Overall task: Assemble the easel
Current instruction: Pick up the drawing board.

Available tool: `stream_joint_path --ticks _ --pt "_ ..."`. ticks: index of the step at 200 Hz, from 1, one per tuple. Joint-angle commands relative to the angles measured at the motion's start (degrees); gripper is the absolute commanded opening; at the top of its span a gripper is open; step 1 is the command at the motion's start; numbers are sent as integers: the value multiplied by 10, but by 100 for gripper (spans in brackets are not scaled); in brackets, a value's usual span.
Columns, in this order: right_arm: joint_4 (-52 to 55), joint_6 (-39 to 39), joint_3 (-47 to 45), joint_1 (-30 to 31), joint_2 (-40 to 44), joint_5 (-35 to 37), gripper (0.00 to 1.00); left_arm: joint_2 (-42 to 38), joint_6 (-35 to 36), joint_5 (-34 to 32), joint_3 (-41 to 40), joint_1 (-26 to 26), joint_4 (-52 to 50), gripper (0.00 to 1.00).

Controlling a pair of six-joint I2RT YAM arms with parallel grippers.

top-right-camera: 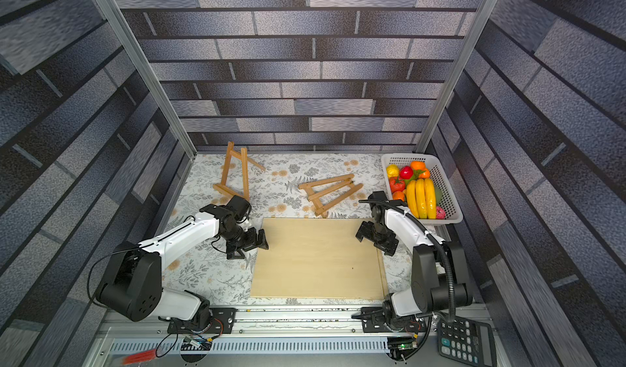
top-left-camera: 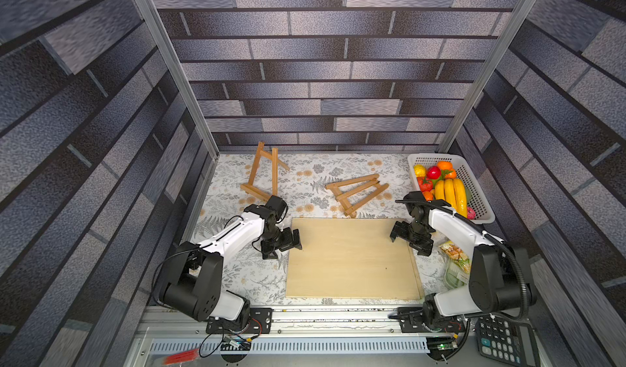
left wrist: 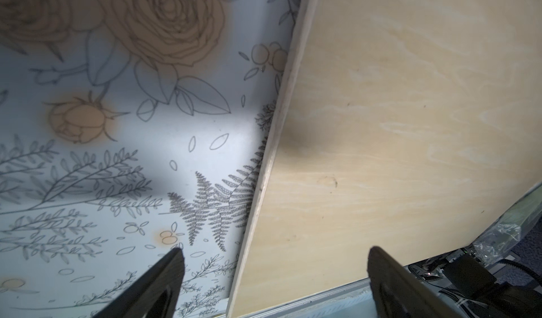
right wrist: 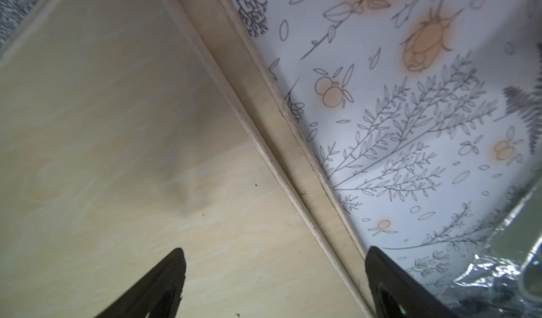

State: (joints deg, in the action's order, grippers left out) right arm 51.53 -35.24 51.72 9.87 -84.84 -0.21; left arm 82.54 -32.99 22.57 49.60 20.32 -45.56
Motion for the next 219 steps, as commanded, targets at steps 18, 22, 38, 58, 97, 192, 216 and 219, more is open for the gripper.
stream_joint_path --ticks 18,22,38,58,97,192,216,219 --pt "-55 32 -15 0 -39 -41 96 11 28 27 -26 -21 40 98" --pt "-61 34 -16 0 -41 -46 96 14 29 26 -27 -21 42 98" --pt "-78 33 -24 0 -48 -59 95 20 32 32 -31 -23 50 97" --pt "-101 35 -34 0 -50 -92 95 22 34 39 -36 -28 61 97" --pt "-146 54 -52 1 -62 -201 95 31 47 53 -53 -46 85 96" --pt "-162 91 -71 12 -122 -290 95 64 86 141 -80 -105 140 88" --pt "-179 96 -63 11 -150 -309 95 85 83 198 -94 -121 175 87" --pt "-181 96 -62 11 -153 -311 95 87 84 204 -94 -123 178 87"
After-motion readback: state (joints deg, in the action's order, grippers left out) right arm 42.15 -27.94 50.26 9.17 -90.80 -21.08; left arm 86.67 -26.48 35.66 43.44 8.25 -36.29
